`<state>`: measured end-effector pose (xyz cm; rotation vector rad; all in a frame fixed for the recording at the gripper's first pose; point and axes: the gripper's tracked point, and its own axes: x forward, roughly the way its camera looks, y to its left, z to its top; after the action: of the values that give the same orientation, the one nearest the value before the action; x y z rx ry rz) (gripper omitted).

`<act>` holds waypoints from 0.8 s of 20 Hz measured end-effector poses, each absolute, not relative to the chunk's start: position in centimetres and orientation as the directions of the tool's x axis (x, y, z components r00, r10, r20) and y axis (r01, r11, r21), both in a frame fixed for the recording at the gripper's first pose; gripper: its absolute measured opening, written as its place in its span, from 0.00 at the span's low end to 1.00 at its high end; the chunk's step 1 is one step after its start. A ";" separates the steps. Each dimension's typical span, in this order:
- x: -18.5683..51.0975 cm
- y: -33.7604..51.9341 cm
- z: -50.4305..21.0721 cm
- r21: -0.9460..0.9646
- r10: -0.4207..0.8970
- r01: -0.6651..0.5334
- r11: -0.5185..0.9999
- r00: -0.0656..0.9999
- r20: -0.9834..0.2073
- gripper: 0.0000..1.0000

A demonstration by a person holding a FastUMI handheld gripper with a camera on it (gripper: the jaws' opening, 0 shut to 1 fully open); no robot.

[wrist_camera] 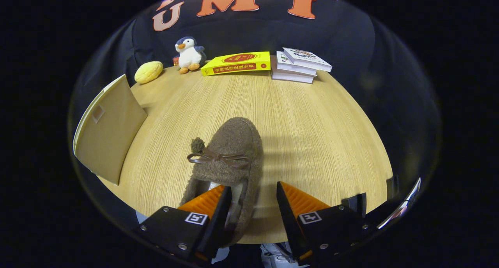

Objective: Open the storage box then place both shoes into the box .Put the left shoe in first, then the right shoe, with the right side of both shoes facing outward in a uniform manner.

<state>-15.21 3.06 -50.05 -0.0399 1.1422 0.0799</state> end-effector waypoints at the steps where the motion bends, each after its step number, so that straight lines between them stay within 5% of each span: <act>1: -14.8 2.8 -50.3 -0.007 0.033 -0.094 0.996 0.418 -0.908 0.63; 9: -13.9 3.4 -51.5 -0.032 0.018 -0.119 0.992 0.393 -0.919 0.13; 16: -13.8 3.1 -52.3 -0.016 0.006 -0.067 0.998 0.321 -0.947 0.09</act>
<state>-13.85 3.15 -52.27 -0.0559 1.2435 0.0483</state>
